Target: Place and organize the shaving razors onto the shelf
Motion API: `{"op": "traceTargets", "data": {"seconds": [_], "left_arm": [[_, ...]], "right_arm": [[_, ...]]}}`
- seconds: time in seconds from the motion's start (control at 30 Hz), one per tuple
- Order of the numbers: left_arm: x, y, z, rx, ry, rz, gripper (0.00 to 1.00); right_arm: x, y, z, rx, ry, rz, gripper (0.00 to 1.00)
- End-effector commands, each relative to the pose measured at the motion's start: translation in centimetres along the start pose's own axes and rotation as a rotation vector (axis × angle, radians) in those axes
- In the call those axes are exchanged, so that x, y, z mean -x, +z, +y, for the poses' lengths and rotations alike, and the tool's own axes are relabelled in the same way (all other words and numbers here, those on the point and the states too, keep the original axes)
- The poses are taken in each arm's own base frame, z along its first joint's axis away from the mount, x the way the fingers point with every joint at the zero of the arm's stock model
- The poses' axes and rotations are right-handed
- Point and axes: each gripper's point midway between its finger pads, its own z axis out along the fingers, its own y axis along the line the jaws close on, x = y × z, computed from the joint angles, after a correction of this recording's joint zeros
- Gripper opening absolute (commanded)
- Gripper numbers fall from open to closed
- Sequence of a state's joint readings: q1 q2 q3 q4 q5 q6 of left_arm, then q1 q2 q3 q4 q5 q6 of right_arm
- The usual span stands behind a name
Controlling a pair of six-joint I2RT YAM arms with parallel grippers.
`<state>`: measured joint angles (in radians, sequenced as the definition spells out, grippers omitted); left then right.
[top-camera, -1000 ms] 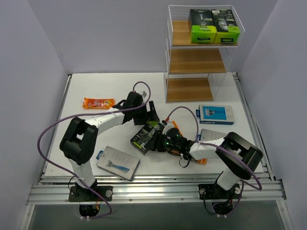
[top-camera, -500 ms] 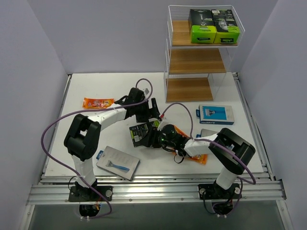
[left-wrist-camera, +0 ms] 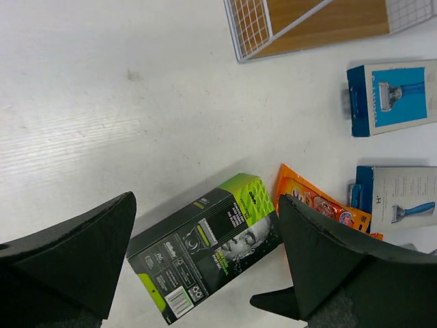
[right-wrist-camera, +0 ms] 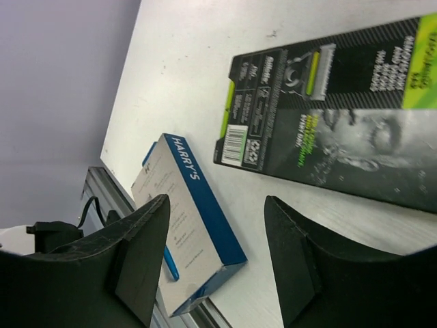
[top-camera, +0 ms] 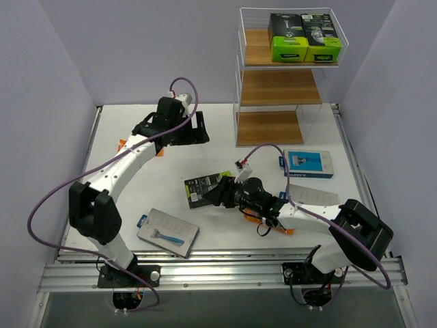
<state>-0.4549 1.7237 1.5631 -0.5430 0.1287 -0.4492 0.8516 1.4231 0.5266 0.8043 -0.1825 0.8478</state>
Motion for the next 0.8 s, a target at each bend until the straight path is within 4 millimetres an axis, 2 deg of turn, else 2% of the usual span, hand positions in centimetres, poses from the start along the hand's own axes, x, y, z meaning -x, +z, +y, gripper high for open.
{"op": "traceTargets", "data": {"seconds": [0.0, 0.03, 0.07, 0.13, 0.17, 0.23, 0.27, 0.43, 0.57, 0.77], "left_arm": [[1.4, -4.0, 1.1, 0.065, 0.065, -0.074, 0.94], [0.0, -3.8, 1.4, 0.056, 0.059, -0.049, 0.94], [-0.3, -4.6, 1.2, 0.041, 0.053, -0.055, 0.94], [-1.6, -4.6, 1.1, 0.015, 0.027, -0.042, 0.94], [-3.5, -4.7, 1.3, 0.0, 0.016, -0.007, 0.94], [-5.0, -4.7, 1.5, -0.014, -0.004, 0.012, 0.94], [-6.5, -4.8, 1.9, -0.019, -0.013, 0.038, 0.94], [-9.5, -5.1, 1.9, -0.044, -0.027, 0.086, 0.94], [-11.2, -5.4, 0.9, -0.072, -0.026, 0.108, 0.94], [-14.1, -4.8, -1.0, -0.08, 0.014, 0.168, 0.95]], "right_arm": [[0.6, -1.0, -1.3, -0.06, 0.013, -0.046, 0.53], [0.9, -1.3, -1.6, -0.07, 0.03, -0.057, 0.5], [1.5, -1.5, -2.4, -0.093, 0.047, -0.082, 0.48], [1.6, -2.2, -3.9, -0.13, 0.087, -0.107, 0.43], [2.3, -2.6, -4.6, -0.143, 0.124, -0.134, 0.4], [2.2, -3.4, -5.7, -0.152, 0.149, -0.157, 0.37], [2.5, -3.6, -6.2, -0.161, 0.161, -0.17, 0.37], [3.2, -5.2, -7.8, -0.209, 0.168, -0.208, 0.37], [3.6, -6.3, -9.3, -0.25, 0.182, -0.239, 0.37], [4.1, -6.9, -10.8, -0.287, 0.232, -0.279, 0.38]]}}
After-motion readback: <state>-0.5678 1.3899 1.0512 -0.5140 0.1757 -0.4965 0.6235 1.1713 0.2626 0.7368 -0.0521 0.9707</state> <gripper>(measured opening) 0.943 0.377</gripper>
